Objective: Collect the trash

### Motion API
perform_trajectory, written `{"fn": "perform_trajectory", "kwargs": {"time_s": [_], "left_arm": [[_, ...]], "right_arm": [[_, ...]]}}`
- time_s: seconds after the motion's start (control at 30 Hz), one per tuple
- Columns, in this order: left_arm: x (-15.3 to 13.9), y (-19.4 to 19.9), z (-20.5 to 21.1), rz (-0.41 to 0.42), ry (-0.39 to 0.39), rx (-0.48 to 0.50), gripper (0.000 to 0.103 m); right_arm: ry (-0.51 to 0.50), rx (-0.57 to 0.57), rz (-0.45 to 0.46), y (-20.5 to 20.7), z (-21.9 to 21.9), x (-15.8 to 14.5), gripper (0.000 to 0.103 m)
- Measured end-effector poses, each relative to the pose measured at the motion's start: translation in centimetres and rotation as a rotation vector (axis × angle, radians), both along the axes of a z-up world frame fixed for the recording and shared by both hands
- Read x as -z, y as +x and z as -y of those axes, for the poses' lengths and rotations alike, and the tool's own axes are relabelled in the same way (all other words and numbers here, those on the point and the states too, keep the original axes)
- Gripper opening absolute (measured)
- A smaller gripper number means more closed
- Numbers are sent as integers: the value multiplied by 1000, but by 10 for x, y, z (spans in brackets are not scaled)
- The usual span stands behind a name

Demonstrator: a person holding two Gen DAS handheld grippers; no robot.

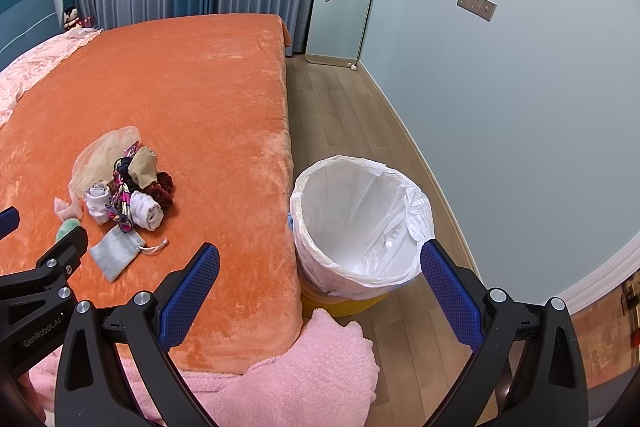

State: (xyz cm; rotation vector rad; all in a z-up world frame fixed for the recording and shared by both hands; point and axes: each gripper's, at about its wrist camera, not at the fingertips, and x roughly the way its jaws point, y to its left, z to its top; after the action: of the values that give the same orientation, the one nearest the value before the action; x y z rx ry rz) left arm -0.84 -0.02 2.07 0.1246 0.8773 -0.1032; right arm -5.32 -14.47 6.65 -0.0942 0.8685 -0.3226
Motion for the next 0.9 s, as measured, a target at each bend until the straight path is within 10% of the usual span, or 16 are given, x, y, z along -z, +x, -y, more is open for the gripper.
{"fn": "perform_trajectory", "kwargs": {"time_s": [0.9], "left_arm": [[0, -1, 0, 1, -3, 0, 90]], "right_arm": [[6, -2, 9, 2, -2, -4, 96]]}}
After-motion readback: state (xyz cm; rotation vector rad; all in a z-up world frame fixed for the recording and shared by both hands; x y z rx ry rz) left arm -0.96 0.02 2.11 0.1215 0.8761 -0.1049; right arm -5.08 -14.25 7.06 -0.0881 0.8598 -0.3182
